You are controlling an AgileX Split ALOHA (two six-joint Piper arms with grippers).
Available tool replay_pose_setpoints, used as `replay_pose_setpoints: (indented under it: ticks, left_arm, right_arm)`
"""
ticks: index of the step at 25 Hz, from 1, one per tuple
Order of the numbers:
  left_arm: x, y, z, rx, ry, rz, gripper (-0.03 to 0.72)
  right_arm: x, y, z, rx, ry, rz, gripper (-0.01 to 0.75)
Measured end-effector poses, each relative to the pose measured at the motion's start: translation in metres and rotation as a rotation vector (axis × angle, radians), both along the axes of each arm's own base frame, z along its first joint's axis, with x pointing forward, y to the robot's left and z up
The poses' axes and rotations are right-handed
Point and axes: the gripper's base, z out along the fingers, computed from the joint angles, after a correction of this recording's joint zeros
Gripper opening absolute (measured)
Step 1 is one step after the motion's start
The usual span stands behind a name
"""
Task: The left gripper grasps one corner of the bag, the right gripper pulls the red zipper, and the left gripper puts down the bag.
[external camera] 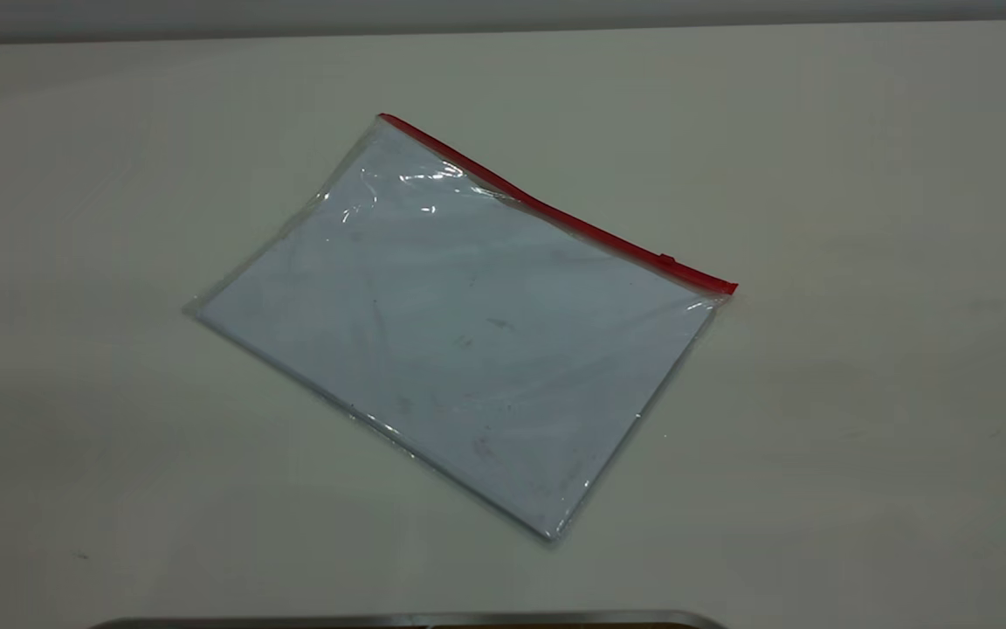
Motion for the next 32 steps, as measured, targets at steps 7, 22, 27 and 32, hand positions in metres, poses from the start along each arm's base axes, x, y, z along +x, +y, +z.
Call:
replay_pose_setpoints:
  ticks: [7, 22, 27, 32]
  left_arm:
    - [0.0, 0.0, 0.0, 0.0, -0.001, 0.0, 0.582]
    - [-0.031, 0.004, 0.002, -0.007, -0.236, 0.091, 0.582]
    - [-0.042, 0.004, 0.001, -0.02, -0.306, 0.102, 0.582]
    - [-0.043, 0.005, 0.001, -0.02, -0.309, 0.103, 0.582]
  right_arm:
    - [0.0, 0.0, 0.0, 0.004, 0.001, 0.003, 0.511]
    - [0.0, 0.0, 0.0, 0.008, 0.001, 0.001, 0.511]
    - [0.0, 0.0, 0.0, 0.008, 0.001, 0.001, 0.511]
    - [0.0, 0.0, 0.0, 0.008, 0.001, 0.001, 0.511]
